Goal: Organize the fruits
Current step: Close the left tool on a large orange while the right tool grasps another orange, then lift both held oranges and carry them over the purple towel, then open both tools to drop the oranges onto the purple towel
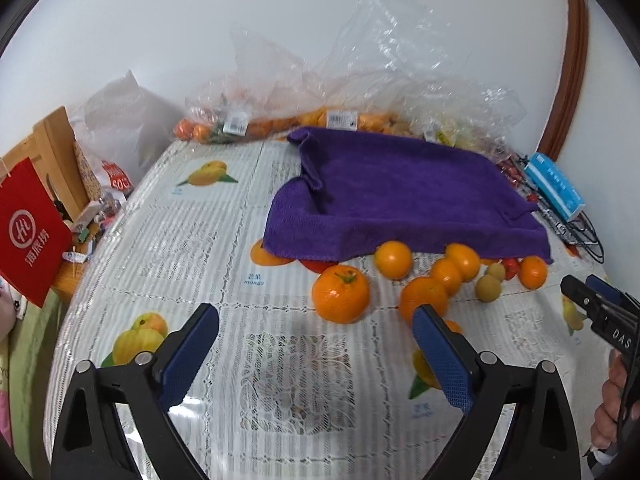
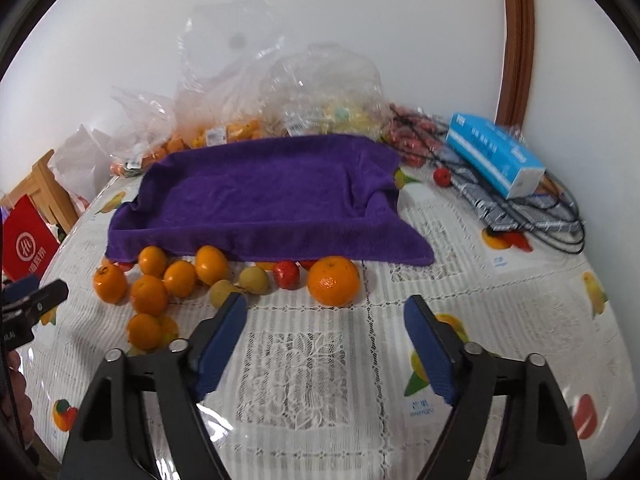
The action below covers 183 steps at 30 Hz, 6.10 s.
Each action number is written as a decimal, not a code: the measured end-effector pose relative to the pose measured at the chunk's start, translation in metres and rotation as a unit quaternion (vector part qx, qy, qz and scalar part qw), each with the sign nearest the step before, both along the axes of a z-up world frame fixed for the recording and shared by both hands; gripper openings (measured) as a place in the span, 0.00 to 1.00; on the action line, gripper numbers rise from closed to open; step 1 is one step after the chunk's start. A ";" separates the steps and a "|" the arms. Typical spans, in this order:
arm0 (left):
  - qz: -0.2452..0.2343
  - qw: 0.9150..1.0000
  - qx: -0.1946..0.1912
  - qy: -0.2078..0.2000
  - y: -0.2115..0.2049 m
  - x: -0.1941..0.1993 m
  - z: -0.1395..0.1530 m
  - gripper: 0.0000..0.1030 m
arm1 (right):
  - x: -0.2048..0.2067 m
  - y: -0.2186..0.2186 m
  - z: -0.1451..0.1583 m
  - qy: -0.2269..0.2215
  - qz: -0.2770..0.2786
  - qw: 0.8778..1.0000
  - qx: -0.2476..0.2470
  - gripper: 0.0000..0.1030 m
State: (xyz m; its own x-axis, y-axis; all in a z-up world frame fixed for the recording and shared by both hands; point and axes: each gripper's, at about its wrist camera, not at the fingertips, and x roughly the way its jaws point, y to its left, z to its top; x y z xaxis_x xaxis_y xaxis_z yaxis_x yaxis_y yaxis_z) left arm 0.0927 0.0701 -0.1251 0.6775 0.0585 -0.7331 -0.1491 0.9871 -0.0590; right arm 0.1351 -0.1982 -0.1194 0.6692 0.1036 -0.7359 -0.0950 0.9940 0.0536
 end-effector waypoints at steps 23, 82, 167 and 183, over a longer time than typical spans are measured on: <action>-0.018 0.999 -0.024 0.022 0.002 0.042 -0.050 0.73 | 0.051 0.001 -0.057 0.036 0.015 0.999 -0.015 0.57; -0.050 0.996 -0.020 -0.068 -0.012 0.086 0.046 0.40 | 0.067 -0.003 0.044 -0.077 0.007 0.997 -0.028 0.42; -0.073 0.996 -0.040 -0.031 -0.037 0.153 0.003 0.56 | 0.127 0.030 -0.004 -0.040 0.043 0.998 -0.004 0.49; -0.070 0.996 -0.025 -0.047 -0.025 0.076 0.026 0.60 | 0.061 0.022 0.015 -0.040 0.015 0.999 0.024 0.49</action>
State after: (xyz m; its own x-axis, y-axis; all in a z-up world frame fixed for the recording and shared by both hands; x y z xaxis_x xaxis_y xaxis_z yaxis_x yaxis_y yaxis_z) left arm 0.1692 0.0452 -0.0995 0.7422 -0.0761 -0.6659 -0.0023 0.9932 -0.1161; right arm 0.1964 -0.1765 -0.1046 0.7212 0.1574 -0.6746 -0.1296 0.9873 0.0919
